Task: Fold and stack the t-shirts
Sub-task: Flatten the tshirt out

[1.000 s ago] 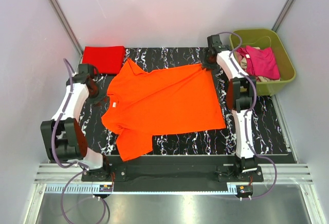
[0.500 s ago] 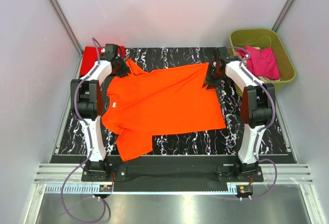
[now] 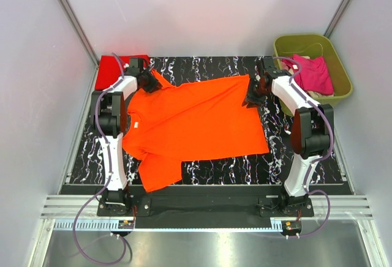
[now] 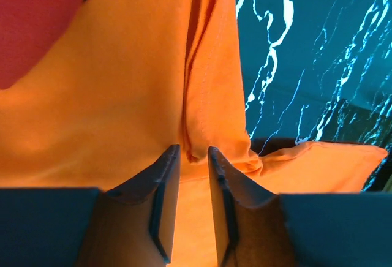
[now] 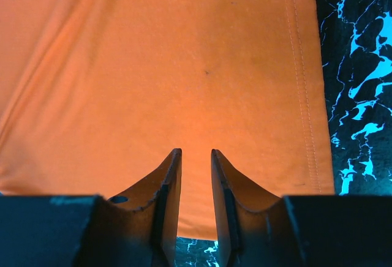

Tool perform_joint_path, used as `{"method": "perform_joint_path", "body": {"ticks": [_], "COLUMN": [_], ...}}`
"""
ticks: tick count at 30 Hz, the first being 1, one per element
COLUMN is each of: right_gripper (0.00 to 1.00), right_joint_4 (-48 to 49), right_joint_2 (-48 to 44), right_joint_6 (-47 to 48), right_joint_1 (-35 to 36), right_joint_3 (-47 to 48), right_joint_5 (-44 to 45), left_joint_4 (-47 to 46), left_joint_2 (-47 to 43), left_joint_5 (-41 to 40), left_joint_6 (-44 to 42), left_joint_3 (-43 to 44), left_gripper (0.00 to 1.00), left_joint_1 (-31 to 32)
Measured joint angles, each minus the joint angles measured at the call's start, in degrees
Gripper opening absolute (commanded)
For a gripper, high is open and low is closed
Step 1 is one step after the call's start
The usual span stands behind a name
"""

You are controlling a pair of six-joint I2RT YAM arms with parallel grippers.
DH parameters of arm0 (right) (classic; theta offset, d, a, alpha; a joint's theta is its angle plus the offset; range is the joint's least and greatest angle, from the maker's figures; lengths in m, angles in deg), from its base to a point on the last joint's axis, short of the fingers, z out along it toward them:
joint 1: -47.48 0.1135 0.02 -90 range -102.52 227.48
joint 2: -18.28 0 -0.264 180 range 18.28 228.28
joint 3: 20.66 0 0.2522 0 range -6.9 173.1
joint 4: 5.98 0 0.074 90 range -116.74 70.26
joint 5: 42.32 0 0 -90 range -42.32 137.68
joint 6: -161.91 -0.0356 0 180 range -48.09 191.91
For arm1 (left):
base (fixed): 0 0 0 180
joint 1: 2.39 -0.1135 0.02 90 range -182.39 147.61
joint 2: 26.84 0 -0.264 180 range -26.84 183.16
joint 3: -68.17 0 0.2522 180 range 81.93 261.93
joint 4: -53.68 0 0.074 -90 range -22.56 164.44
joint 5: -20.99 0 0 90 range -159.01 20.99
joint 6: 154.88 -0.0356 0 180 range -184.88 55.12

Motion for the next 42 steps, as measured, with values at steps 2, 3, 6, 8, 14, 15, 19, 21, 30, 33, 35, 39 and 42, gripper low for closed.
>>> {"method": "perform_joint_path", "body": {"ticks": [2,3,6,8,14,15,19,21,30,33,35,39,42], "right_gripper": [0.32,0.32,0.32,0.32,0.32,0.32,0.32,0.31,0.32,0.32,0.33,0.3,0.22], "right_joint_4": [0.02,0.02,0.02,0.07,0.04,0.07,0.09,0.26,0.74,0.7,0.68,0.11,1.53], "right_joint_2": [0.0,0.0,0.0,0.0,0.0,0.0,0.0,0.0,0.0,0.0,0.07,3.26,8.72], "right_joint_6": [0.17,0.2,0.26,0.35,0.39,0.39,0.35,0.33,0.17,0.52,0.9,1.16,0.0], "right_joint_1": [0.02,0.0,0.0,0.02,0.02,0.0,0.02,0.0,0.0,0.02,0.0,0.0,0.02], "right_joint_3": [-0.09,-0.13,-0.17,-0.17,-0.17,-0.17,-0.31,-0.63,-3.06,-3.28,-3.1,1.7,8.81], "right_joint_5": [0.0,0.0,0.0,0.0,0.0,0.0,0.0,-0.02,-0.48,-0.35,0.28,2.14,4.13], "left_joint_4": [-1.79,-2.51,-2.62,-3.32,-3.89,-4.22,-7.3,-8.37,-7.96,-2.75,1.68,5.75,6.86], "left_joint_2": [0.0,0.0,0.0,0.0,1.31,1.81,5.01,8.66,16.26,6.45,0.55,-7.43,-9.46], "left_joint_5": [0.35,0.57,1.6,1.99,3.04,3.37,4.92,6.12,7.67,3.34,0.07,-2.91,-3.69], "left_joint_6": [1.11,1.84,3.76,4.46,5.81,5.64,3.98,3.26,-2.21,-6.56,-9.75,-13.99,-15.34], "left_joint_3": [-1.18,-1.79,-2.19,-2.19,-0.42,0.35,5.9,13.09,29.92,16.5,11.04,5.14,2.95], "left_gripper": [0.3,0.31,0.34,0.33,0.08,0.06,0.09,0.13,0.76,0.68,0.67,0.64,0.4], "left_joint_1": [0.0,0.0,0.0,0.02,0.17,0.26,1.01,1.79,5.92,6.19,5.77,4.11,2.89]}}
